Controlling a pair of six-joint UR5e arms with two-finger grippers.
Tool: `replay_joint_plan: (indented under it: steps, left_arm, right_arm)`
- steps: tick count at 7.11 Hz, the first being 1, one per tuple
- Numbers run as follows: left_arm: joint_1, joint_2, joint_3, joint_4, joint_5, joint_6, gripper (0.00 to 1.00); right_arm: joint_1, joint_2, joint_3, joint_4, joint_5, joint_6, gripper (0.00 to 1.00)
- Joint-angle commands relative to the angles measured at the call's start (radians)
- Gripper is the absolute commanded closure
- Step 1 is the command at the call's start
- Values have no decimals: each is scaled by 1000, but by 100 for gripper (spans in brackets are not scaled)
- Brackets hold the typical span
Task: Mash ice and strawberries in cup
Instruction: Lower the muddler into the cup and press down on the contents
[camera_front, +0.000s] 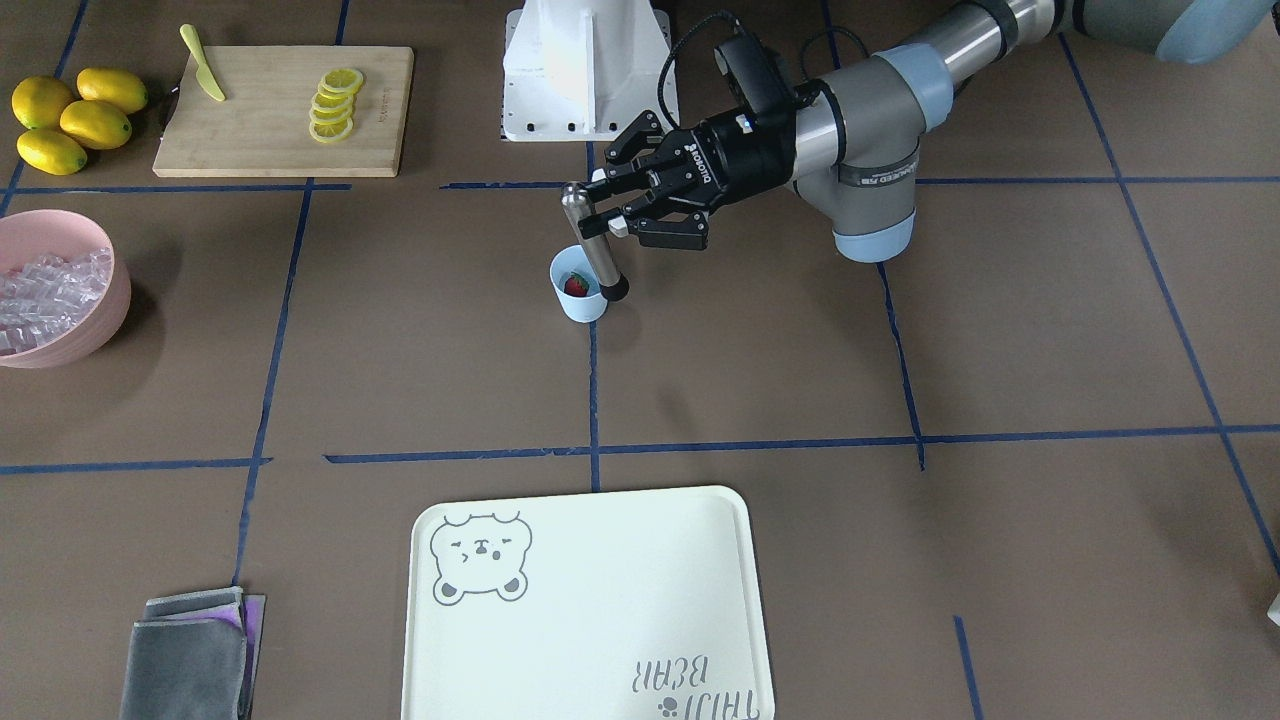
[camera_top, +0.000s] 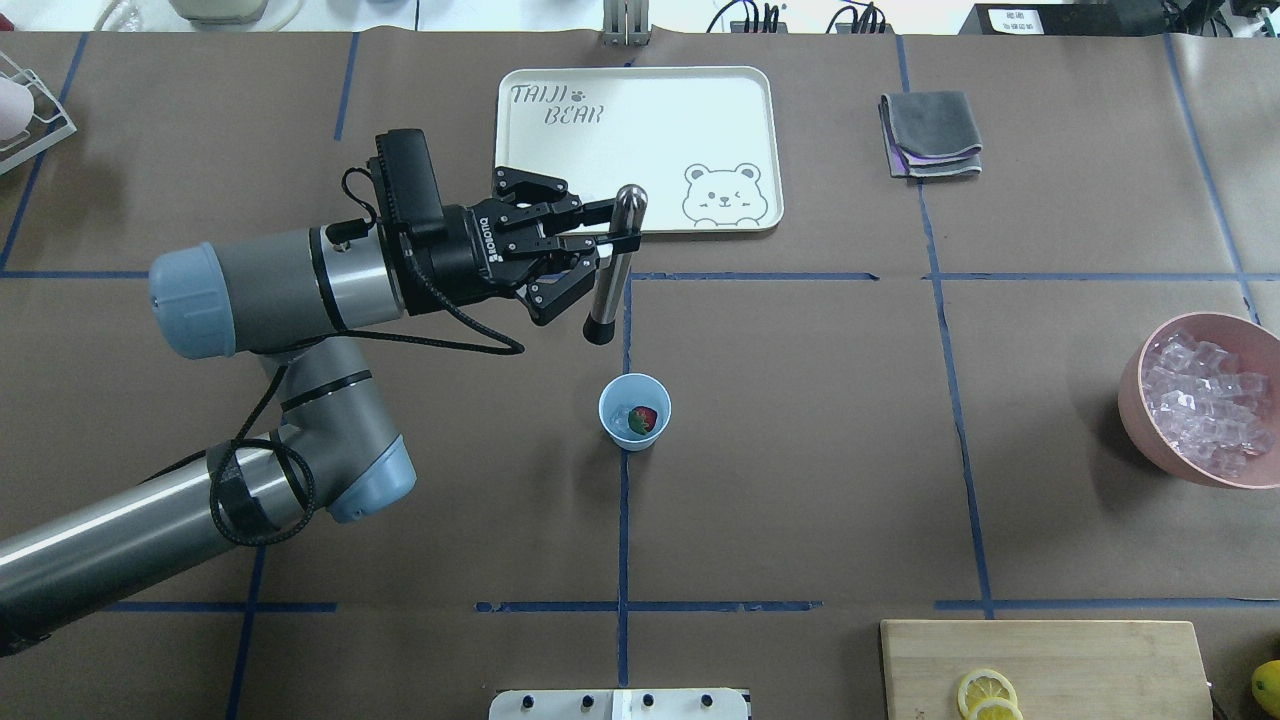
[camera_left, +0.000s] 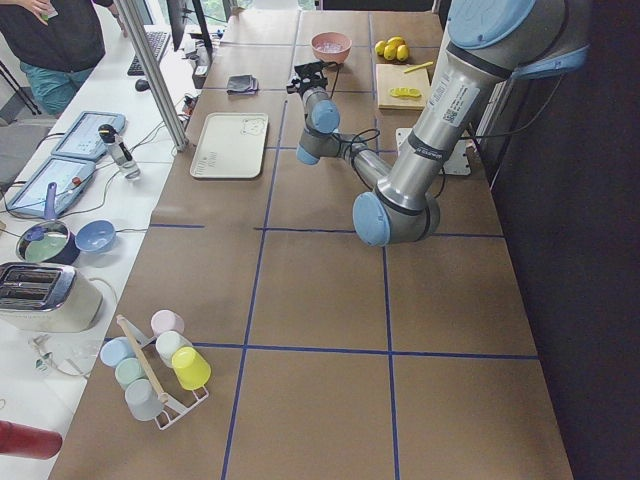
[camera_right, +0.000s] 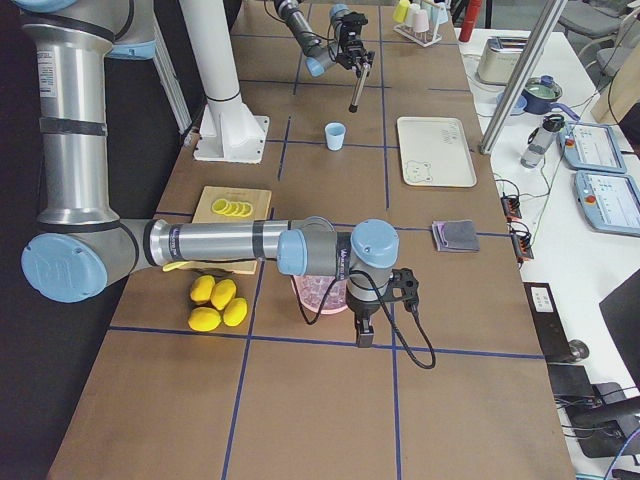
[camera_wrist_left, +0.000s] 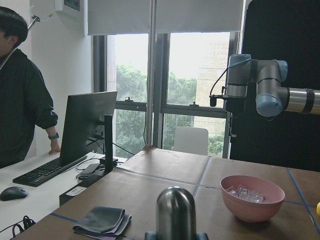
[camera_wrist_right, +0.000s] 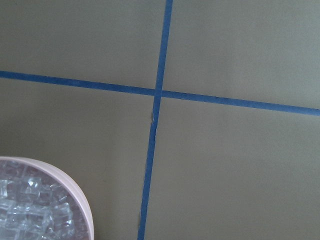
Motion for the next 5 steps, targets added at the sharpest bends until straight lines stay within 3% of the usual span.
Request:
replay_joint_plan:
  steps: [1, 5]
  left_arm:
    - [66, 16, 18, -52, 67, 0, 100]
    - [132, 26, 21, -70, 136, 2, 100]
  right_arm:
    - [0, 0, 0, -1, 1, 0, 1]
    - [0, 0, 0, -1, -1, 0, 1]
